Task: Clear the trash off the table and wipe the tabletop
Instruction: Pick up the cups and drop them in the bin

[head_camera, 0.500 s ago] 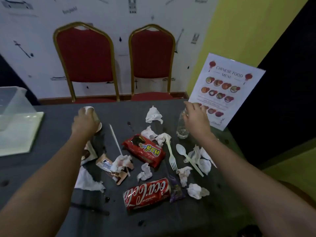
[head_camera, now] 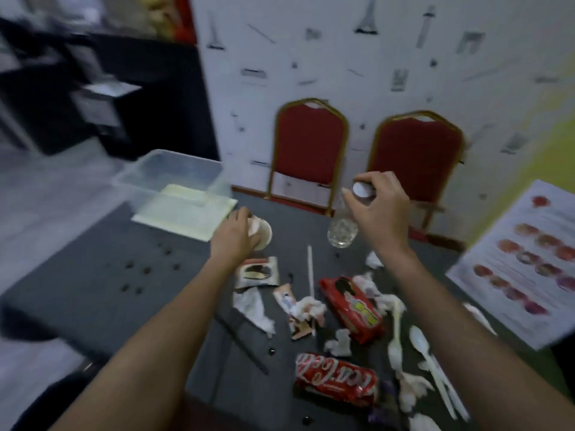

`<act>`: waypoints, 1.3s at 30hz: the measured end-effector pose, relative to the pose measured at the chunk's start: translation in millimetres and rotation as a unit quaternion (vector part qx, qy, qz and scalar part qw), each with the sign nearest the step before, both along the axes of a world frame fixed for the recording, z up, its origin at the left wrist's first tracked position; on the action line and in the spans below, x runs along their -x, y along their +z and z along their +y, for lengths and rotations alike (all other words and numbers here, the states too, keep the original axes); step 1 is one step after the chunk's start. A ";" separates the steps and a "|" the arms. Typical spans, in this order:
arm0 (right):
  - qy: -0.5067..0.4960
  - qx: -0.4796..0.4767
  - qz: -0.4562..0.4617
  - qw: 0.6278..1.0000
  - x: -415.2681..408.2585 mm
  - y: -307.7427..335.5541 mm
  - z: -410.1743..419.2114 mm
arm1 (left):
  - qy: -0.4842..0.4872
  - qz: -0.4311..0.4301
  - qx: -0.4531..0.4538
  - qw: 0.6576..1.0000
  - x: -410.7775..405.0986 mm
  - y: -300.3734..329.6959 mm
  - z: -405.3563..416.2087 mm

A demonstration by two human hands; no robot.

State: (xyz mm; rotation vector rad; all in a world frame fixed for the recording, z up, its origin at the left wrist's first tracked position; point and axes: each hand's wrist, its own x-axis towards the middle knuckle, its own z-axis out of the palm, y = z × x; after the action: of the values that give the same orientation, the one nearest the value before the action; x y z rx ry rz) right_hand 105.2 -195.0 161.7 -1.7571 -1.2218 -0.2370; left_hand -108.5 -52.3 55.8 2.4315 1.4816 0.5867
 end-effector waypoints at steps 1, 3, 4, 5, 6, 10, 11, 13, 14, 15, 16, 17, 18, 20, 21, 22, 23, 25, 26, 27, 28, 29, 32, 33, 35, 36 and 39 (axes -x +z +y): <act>0.027 -0.021 0.006 0.999 17.2 4.0 10.5 | 0.024 -0.035 0.000 0.999 17.4 2.1 -6.3; 0.093 -0.054 0.027 0.994 67.9 6.5 39.4 | 0.099 -0.084 -0.015 0.991 73.1 5.3 -22.7; 0.119 -0.064 0.032 0.990 91.2 5.9 49.2 | 0.132 -0.102 -0.025 0.986 98.7 3.7 -30.2; 0.145 -0.068 0.039 0.986 119.3 3.6 60.4 | 0.170 -0.119 -0.036 0.978 130.9 0.7 -36.6; 0.175 -0.068 0.046 0.981 147.4 0.8 70.3 | 0.212 -0.139 -0.048 0.966 162.1 -1.2 -43.2; 0.302 -0.051 0.097 0.947 264.9 -8.1 99.9 | 0.413 -0.239 -0.113 0.871 291.8 -21.3 -68.3; 0.330 -0.053 0.110 0.936 293.7 -11.4 105.3 | 0.464 -0.255 -0.117 0.840 322.4 -29.9 -75.3; 0.373 -0.046 0.129 0.917 353.8 -23.2 116.9 | 0.549 -0.284 -0.126 0.776 382.5 -54.1 -89.0; 0.388 -0.038 0.134 0.911 374.5 -29.2 118.3 | 0.582 -0.297 -0.124 0.747 403.6 -67.4 -95.1; 0.409 -0.020 0.141 0.901 409.7 -42.8 126.0 | 0.618 -0.308 -0.121 0.713 435.7 -85.7 -98.9; 0.428 0.002 0.148 0.892 437.2 -55.9 129.6 | 0.643 -0.324 -0.116 0.685 459.5 -101.8 -102.6; 0.443 0.019 0.152 0.883 458.0 -70.0 130.4 | 0.654 -0.327 -0.104 0.674 474.8 -119.2 -105.5; 0.460 0.040 0.152 0.874 478.0 -85.0 130.5 | 0.657 -0.322 -0.084 0.676 486.4 -134.5 -108.4; 0.497 0.111 0.121 0.852 531.5 -133.7 140.0 | 0.658 -0.305 -0.020 0.688 516.6 -176.4 -104.1; 0.504 0.167 0.100 0.841 554.3 -161.9 144.7 | 0.654 -0.308 0.030 0.690 528.6 -199.4 -99.3; 0.504 0.235 0.081 0.827 582.3 -199.9 152.5 | 0.651 -0.303 0.094 0.690 545.6 -230.4 -92.0; 0.496 0.296 0.065 0.814 600.3 -234.5 156.4 | 0.642 -0.291 0.155 0.692 555.8 -256.1 -87.0; 0.477 0.392 0.039 0.786 620.9 -296.3 157.7 | 0.617 -0.270 0.243 0.698 567.0 -301.2 -80.8; 0.466 0.431 0.029 0.772 629.5 -326.5 157.2 | 0.608 -0.264 0.278 0.695 570.8 -321.2 -76.5; 0.452 0.465 0.020 0.760 636.1 -352.8 155.6 | 0.600 -0.260 0.306 0.691 573.2 -339.9 -72.9; 0.437 0.494 0.009 0.752 640.3 -375.5 153.7 | 0.592 -0.253 0.327 0.692 574.6 -355.4 -70.1; 0.425 0.514 0.001 0.745 643.1 -392.9 153.3 | 0.581 -0.250 0.343 0.695 575.3 -366.7 -67.3; 0.403 0.563 -0.005 0.722 651.3 -443.7 154.4 | 0.547 -0.238 0.393 0.699 578.5 -404.4 -61.8; 0.400 0.579 0.000 0.711 653.7 -457.5 154.7 | 0.532 -0.232 0.408 0.705 579.5 -415.8 -61.7; 0.402 0.602 -0.001 0.690 656.8 -473.8 156.8 | 0.509 -0.230 0.437 0.706 580.0 -431.1 -62.3; 0.404 0.613 -0.005 0.679 658.3 -480.4 157.7 | 0.501 -0.232 0.456 0.698 579.8 -436.4 -62.5; 0.415 0.642 -0.008 0.645 660.4 -491.8 158.8 | 0.471 -0.212 0.510 0.688 578.1 -441.9 -65.3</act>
State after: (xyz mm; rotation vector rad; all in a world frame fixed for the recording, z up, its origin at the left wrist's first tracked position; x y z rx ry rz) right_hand -555.2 -36.1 -330.0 -1.9064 -2.3349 1.5306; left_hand -686.5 -117.6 -386.1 0.5533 1.9617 0.2653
